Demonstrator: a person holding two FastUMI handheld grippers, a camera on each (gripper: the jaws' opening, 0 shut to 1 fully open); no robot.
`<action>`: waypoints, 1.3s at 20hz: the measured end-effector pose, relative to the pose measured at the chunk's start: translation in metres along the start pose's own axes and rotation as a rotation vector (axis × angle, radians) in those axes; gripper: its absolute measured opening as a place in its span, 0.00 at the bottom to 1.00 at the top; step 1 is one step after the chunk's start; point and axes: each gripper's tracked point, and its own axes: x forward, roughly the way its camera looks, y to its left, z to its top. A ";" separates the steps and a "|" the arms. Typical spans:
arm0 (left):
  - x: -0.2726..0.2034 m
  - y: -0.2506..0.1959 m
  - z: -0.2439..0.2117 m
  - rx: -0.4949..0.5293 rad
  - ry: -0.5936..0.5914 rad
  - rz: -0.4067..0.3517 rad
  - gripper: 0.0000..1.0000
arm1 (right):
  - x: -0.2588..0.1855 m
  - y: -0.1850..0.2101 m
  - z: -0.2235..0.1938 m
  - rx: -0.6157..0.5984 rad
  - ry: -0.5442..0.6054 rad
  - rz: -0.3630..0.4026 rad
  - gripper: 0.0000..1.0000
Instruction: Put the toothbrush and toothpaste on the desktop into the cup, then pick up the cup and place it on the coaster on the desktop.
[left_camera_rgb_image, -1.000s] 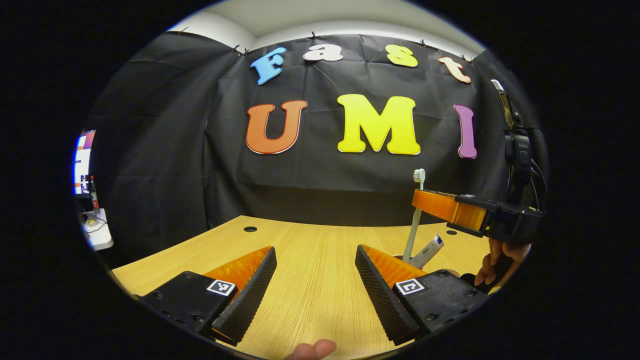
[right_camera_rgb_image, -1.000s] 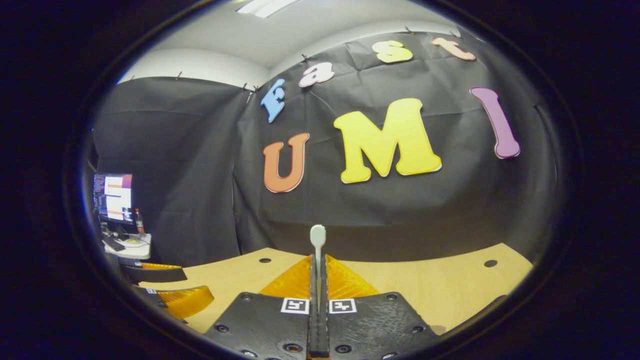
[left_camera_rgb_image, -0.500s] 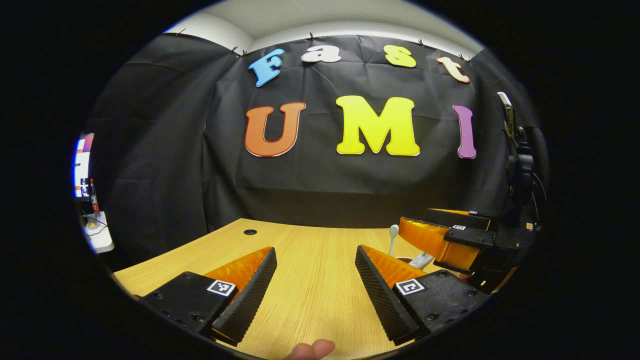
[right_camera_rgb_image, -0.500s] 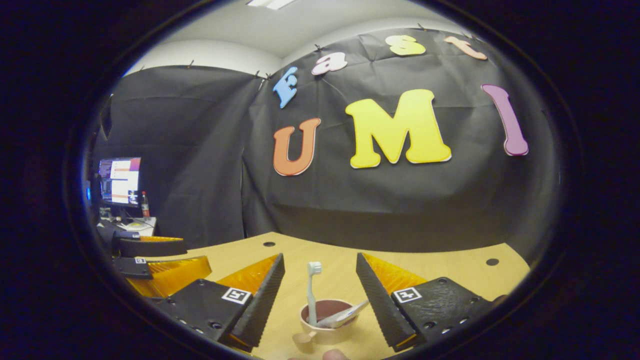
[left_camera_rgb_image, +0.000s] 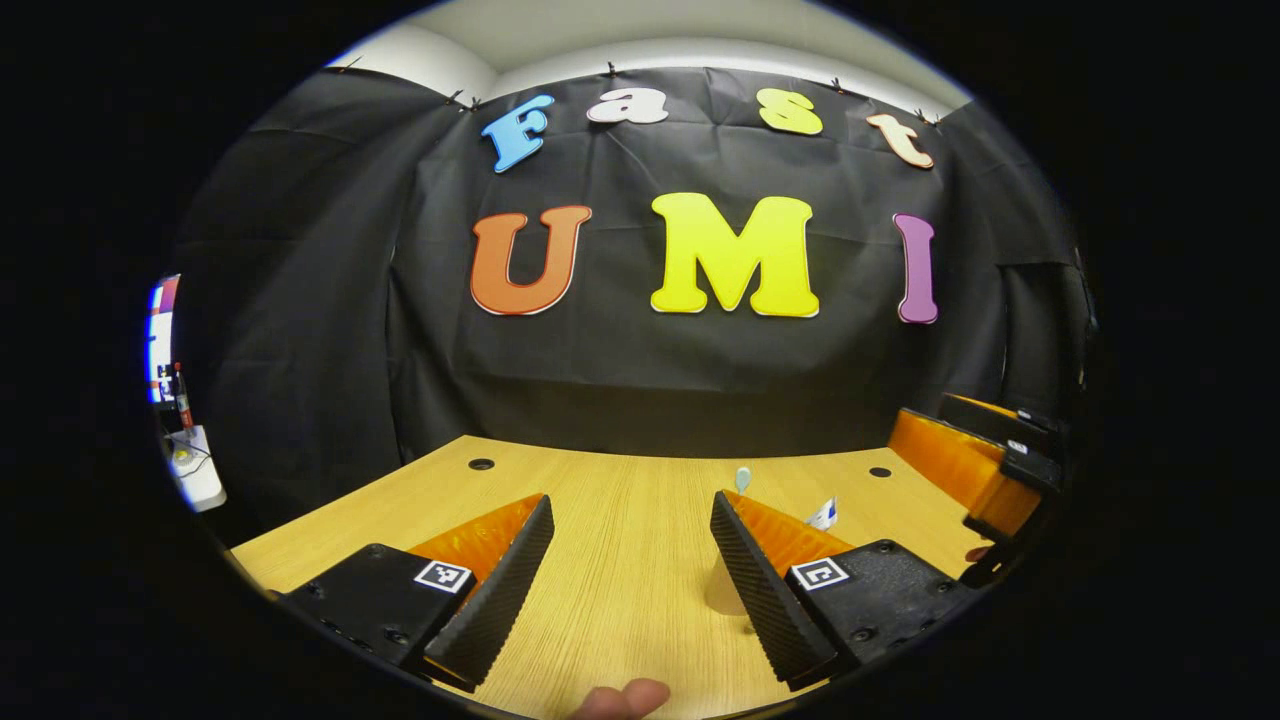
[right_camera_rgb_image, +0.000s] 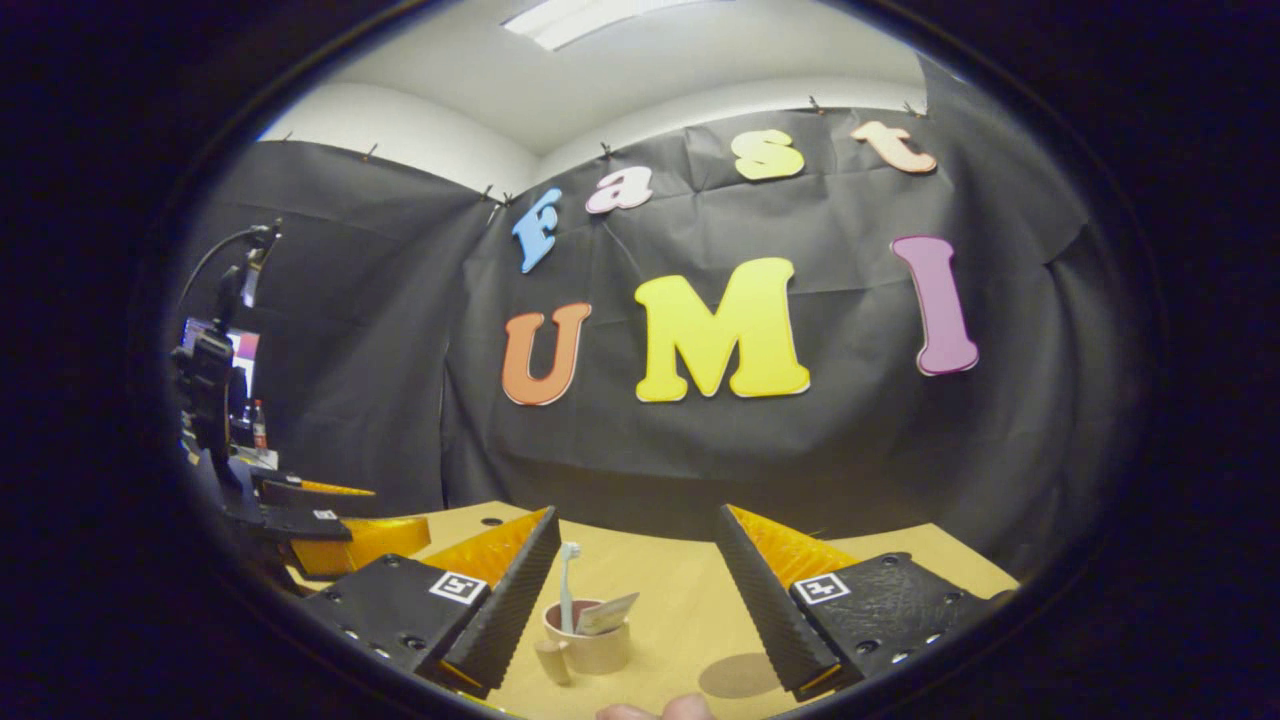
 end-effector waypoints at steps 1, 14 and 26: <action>0.001 -0.006 0.005 -0.009 0.012 -0.020 1.00 | -0.014 -0.008 0.003 -0.007 -0.007 -0.005 0.95; 0.030 -0.090 0.032 0.062 0.655 -0.251 0.98 | -0.195 -0.146 -0.027 0.058 0.064 -0.216 0.94; 0.039 -0.049 -0.114 0.114 1.271 -0.185 0.99 | -0.222 -0.155 -0.051 0.128 0.091 -0.201 0.95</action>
